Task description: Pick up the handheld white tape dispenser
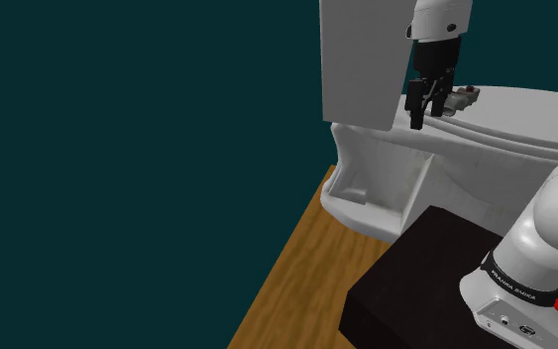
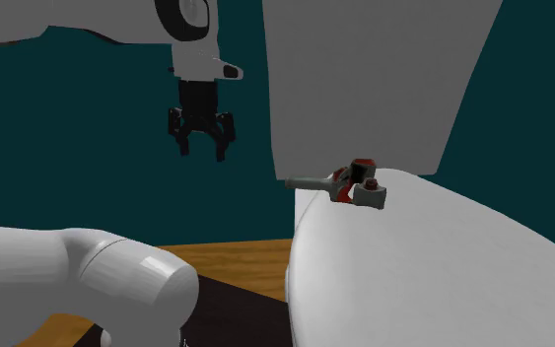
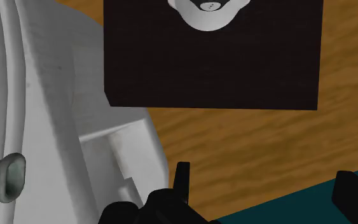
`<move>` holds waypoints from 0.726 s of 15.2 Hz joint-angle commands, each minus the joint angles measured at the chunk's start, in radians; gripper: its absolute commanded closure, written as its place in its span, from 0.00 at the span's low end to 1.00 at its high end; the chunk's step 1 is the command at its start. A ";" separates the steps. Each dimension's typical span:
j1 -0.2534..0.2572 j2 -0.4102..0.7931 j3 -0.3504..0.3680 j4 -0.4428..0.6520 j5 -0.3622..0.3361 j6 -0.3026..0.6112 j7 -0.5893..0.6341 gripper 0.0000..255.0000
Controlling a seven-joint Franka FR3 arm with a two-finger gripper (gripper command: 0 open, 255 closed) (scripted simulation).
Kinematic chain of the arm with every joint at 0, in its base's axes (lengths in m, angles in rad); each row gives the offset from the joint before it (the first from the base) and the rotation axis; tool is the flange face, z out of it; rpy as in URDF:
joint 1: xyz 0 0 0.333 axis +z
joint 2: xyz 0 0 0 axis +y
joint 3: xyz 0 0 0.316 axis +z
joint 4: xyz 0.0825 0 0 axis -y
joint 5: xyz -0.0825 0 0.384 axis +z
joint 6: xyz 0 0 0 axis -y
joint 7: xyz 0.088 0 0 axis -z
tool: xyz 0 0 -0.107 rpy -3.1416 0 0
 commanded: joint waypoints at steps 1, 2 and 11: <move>0.000 0.000 0.000 0.000 0.000 0.000 0.000 0.00; -0.019 0.011 -0.012 0.003 -0.014 0.015 0.008 0.00; -0.179 0.114 -0.121 0.047 -0.127 0.140 0.081 0.00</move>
